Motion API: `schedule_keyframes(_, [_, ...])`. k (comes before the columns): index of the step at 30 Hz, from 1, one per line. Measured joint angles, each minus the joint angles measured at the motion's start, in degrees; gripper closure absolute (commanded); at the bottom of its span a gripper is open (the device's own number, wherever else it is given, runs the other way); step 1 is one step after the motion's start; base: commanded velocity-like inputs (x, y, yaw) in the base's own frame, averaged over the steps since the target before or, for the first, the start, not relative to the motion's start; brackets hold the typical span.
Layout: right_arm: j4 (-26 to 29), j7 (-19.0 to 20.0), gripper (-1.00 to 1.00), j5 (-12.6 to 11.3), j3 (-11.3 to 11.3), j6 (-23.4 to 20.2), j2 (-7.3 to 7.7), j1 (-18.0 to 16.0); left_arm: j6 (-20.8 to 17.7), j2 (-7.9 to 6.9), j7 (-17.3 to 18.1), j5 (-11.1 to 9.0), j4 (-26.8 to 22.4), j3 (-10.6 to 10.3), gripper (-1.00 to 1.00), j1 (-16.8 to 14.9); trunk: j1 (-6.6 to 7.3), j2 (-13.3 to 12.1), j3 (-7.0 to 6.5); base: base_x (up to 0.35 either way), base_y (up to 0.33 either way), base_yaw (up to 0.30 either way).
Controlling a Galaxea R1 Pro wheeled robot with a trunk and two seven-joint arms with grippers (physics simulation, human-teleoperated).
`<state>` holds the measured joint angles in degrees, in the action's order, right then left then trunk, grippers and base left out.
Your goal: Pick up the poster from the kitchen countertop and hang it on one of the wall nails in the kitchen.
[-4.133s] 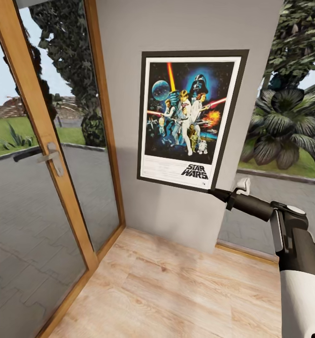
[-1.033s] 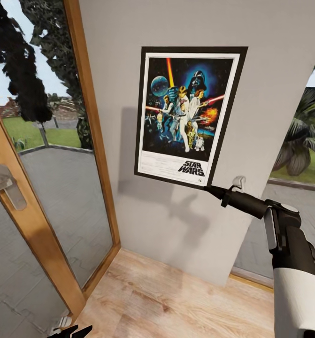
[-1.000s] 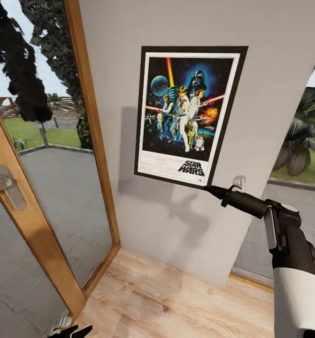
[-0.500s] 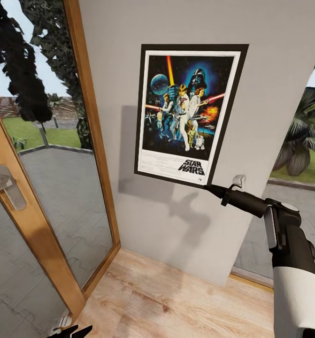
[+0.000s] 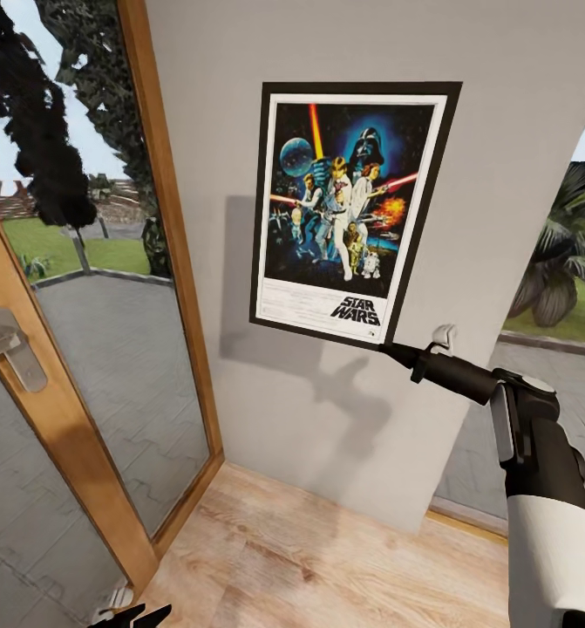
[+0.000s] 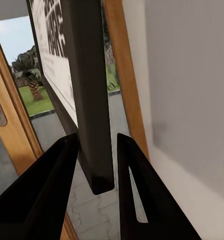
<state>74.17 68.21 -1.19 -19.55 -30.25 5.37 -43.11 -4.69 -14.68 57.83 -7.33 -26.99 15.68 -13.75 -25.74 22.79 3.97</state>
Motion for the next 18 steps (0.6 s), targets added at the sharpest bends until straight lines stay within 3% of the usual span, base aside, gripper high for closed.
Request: schedule_keyframes(18, [0.0, -0.1, 1.0, 0.0, 0.1, 0.2, 0.18, 0.0, 0.0, 0.0, 0.0, 0.0, 0.0, 0.0, -1.0, 0.0, 0.0, 0.0, 0.0, 0.006, 0.0, 0.0])
